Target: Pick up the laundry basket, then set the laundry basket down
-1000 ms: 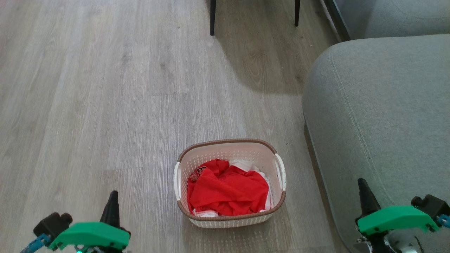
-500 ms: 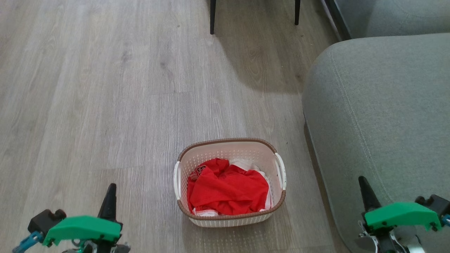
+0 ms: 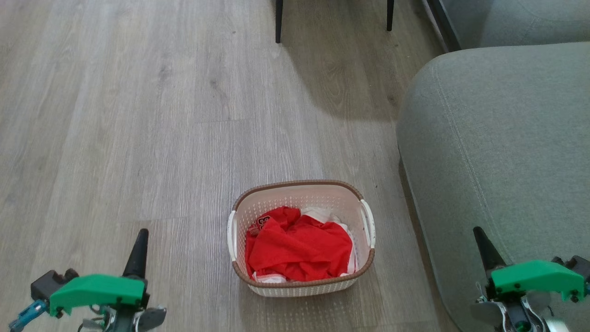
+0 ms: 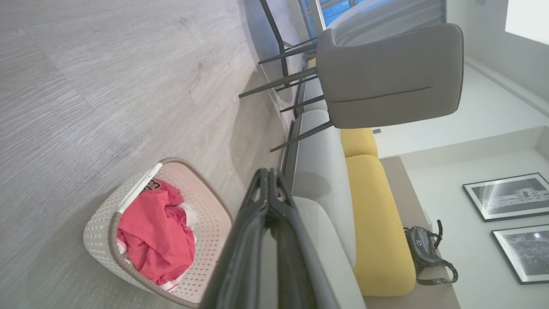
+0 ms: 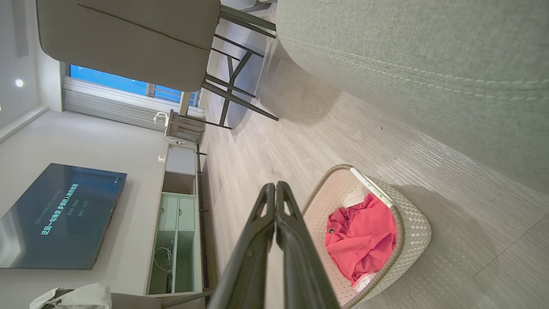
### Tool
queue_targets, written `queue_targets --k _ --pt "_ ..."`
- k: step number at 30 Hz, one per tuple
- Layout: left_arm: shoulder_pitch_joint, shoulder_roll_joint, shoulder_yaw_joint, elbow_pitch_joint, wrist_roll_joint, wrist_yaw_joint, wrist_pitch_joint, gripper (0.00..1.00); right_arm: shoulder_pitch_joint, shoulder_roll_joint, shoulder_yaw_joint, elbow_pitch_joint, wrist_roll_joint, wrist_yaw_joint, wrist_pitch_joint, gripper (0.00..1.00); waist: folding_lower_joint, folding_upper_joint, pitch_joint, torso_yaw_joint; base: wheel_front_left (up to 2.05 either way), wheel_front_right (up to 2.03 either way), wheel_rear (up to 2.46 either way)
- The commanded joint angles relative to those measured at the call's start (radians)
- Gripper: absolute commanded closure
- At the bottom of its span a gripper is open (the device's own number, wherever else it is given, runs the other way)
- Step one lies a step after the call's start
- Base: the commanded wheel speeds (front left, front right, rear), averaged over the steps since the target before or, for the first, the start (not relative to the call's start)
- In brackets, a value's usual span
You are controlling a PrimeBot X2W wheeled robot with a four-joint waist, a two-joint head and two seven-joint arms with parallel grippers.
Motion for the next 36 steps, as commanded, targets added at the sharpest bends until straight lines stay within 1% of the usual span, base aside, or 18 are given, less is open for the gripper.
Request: queue_targets --k 1,2,30,36 --pt "-0.057 0.006 0.033 -0.024 -0.03 -0.009 0.011 1.0 -0.059 -0.017 0.006 -0.026 0.031 -0.001 0.009 1.0 0.0 0.0001 0.0 0.0 0.0 0.0 0.0" --pt "-0.061 0.006 0.036 -0.022 -0.053 -0.012 0.017 1.0 -0.062 -0.017 0.003 -0.025 0.053 -0.001 0.014 1.0 0.0 0.0001 0.001 0.0 0.0 0.0 0.0" --pt "-0.124 0.003 0.091 -0.008 -0.372 -0.059 0.101 1.0 -0.103 -0.017 -0.043 -0.005 0.355 -0.002 0.097 1.0 0.0 0.0001 0.009 0.001 0.0 0.0 0.0" --pt "-0.125 0.002 0.092 -0.008 -0.376 -0.06 0.103 1.0 -0.104 -0.016 -0.046 -0.005 0.357 -0.002 0.1 1.0 0.0 0.0001 0.009 0.001 0.0 0.0 0.0"
